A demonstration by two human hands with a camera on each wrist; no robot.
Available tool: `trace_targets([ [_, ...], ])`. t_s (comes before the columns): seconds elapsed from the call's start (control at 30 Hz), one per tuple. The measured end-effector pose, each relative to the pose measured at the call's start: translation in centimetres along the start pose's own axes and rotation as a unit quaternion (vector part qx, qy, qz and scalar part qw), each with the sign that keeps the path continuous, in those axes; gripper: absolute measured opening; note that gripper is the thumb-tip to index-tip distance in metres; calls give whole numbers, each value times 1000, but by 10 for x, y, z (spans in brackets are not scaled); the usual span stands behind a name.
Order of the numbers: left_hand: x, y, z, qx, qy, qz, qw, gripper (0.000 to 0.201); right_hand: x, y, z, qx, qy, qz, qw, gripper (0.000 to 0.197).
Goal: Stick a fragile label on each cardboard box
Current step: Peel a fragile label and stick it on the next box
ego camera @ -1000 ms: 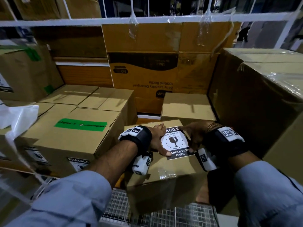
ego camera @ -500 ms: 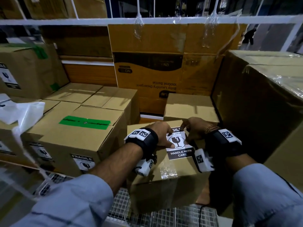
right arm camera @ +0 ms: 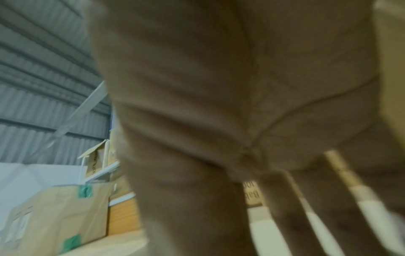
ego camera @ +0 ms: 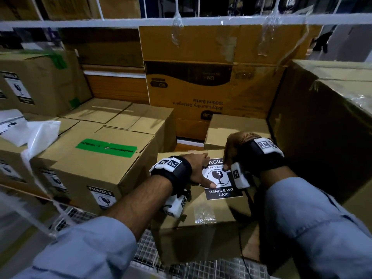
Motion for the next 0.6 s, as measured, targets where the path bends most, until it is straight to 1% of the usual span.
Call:
trace_targets([
  [0.03,0,0,0,0,2,0,1000,104,1,-4,5,-20,-9,1,1000,42],
  [0.07,0,1,0,1,2,-1,1000,102,0,-6,10,-61,-19,7,998,29],
  [0.1,0,2,0,3,-2,-4,1000,101,-1,-9,14,-97,-29,7,995,25],
  [0.17,-4,5,0,8,-9,-7,1000,100,-6,-19,22,-131,-28,14,991,18],
  [0.2,-5,6,1,9,-12,-8,1000,100,-8,-24,21,-137,-13,18,990,20],
  [0.23,-7,7,2,11,-15,-8,1000,100,-8,-36,20,-125,-18,17,992,25],
  [0.27,-9,8,3,13,-19,-9,1000,100,-9,-47,19,-120,2,15,993,29],
  [0.3,-10,8,4,14,-26,-10,1000,100,-10,-61,22,-110,-50,6,993,37],
  [0.33,-10,8,4,17,-34,-10,999,101,-9,-71,29,-134,-50,-18,990,46],
  [0.37,-10,7,4,21,-40,-10,999,102,-10,-62,33,-92,-55,-24,994,51],
  [0.4,-9,6,4,23,-42,-10,999,103,-9,-46,42,-50,-55,40,996,52],
  [0.43,-9,5,4,24,-42,-10,999,105,-8,-27,54,-28,-68,69,995,53],
  [0.47,-7,4,3,25,-40,-11,999,107,-7,-10,62,-2,-77,83,994,53],
  [0.5,-5,3,2,26,-37,-13,999,109,-10,0,68,19,-97,108,989,48],
  [0.57,-4,1,1,31,-30,-16,999,112,-15,9,71,28,-119,134,983,29],
  [0.6,-3,1,0,30,-30,-18,999,112,-17,11,72,32,-123,152,980,24],
])
Point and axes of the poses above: each hand's wrist, its own y-axis away from the middle knuckle, its own z-axis out of the back of the hand, x = y × z, the point moved 2 cm from there along -y, towards the middle knuckle, and after that the axes turned 15 degrees about -z, right-handed, at the moved point
